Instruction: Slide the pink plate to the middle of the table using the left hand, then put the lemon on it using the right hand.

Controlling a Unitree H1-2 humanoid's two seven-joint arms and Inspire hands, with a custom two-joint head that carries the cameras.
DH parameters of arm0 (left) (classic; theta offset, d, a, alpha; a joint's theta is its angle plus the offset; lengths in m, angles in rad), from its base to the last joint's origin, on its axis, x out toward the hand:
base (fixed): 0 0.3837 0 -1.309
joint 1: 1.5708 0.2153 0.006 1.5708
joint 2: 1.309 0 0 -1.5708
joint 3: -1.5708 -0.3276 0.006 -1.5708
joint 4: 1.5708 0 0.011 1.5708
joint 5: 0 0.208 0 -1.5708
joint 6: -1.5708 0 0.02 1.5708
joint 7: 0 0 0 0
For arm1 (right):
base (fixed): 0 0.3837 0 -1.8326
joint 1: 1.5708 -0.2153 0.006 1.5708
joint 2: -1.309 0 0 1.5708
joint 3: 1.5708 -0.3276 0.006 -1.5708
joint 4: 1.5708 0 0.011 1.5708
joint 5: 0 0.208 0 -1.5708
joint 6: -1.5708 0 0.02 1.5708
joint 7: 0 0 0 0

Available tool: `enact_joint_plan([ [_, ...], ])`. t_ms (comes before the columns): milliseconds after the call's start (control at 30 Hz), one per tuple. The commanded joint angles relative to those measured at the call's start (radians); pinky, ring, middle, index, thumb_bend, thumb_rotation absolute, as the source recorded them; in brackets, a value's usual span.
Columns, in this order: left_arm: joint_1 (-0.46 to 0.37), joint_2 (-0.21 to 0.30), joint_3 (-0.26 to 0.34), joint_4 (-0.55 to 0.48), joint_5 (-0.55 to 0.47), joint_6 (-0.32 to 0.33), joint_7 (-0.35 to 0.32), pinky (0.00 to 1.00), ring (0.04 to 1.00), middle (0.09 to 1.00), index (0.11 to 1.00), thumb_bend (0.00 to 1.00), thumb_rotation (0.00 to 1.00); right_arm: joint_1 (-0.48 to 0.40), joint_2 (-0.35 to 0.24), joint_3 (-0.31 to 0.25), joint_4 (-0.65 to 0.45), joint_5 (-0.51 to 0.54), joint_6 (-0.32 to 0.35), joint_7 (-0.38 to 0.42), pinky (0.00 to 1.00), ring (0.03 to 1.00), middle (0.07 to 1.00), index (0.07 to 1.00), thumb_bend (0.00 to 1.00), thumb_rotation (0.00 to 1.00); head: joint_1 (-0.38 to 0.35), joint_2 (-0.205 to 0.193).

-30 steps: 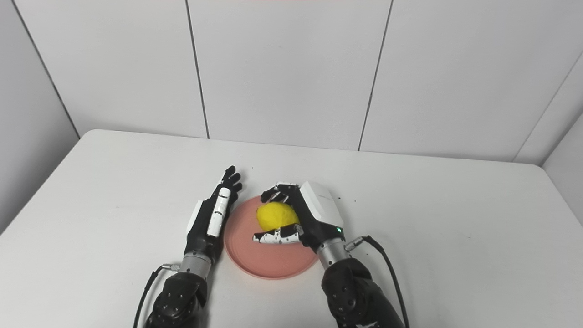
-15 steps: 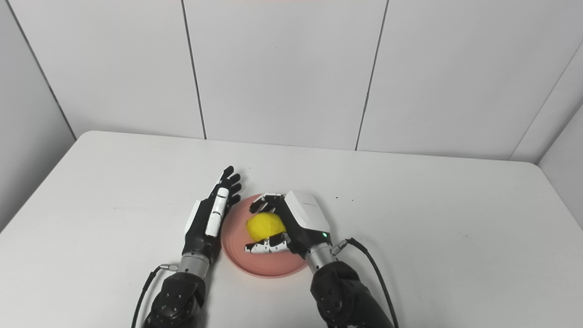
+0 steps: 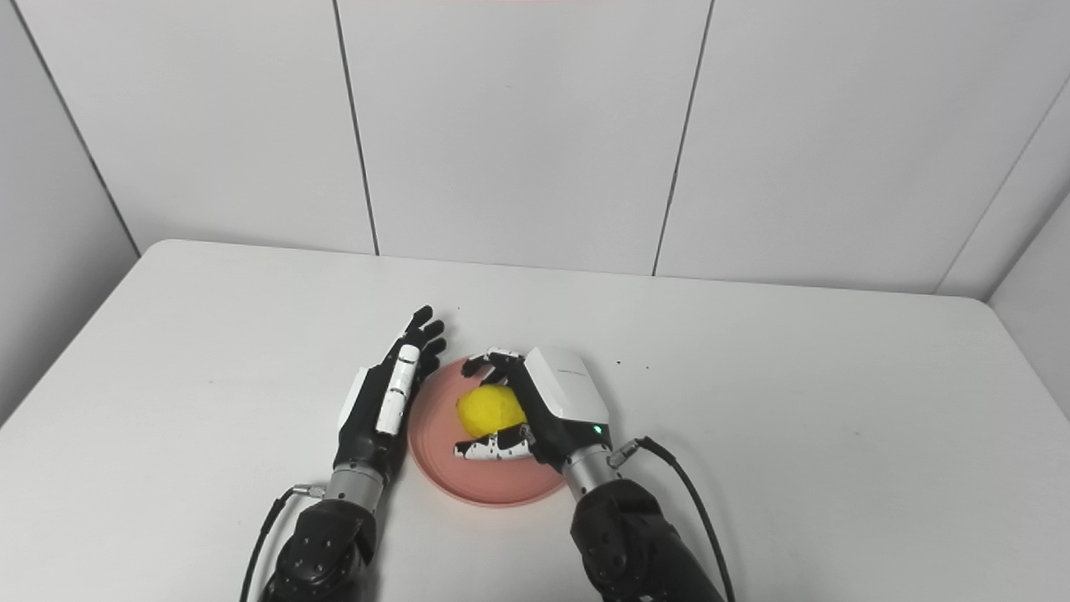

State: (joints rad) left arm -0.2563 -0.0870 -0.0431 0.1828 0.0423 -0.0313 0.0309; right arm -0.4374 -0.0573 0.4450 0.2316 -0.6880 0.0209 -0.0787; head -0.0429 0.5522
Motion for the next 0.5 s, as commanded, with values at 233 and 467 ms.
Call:
enact_joint_plan([
  [233, -0.001, 0.008, 0.006, -0.015, -0.018, -0.014, -0.011, 0.94, 0.923, 0.925, 0.917, 0.51, 1.00, 0.013, -0.006, -0.020, -0.109, 0.010, -0.046, -0.023, 0.74, 0.763, 0.727, 0.720, 0.60, 0.41, -0.003, 0.002],
  [467, 0.003, 0.012, -0.004, -0.023, 0.004, -0.009, -0.003, 0.92, 0.914, 0.922, 0.910, 0.52, 1.00, 0.043, -0.010, -0.052, -0.186, 0.087, -0.041, 0.035, 0.88, 0.837, 0.801, 0.785, 0.63, 0.59, -0.014, 0.009],
])
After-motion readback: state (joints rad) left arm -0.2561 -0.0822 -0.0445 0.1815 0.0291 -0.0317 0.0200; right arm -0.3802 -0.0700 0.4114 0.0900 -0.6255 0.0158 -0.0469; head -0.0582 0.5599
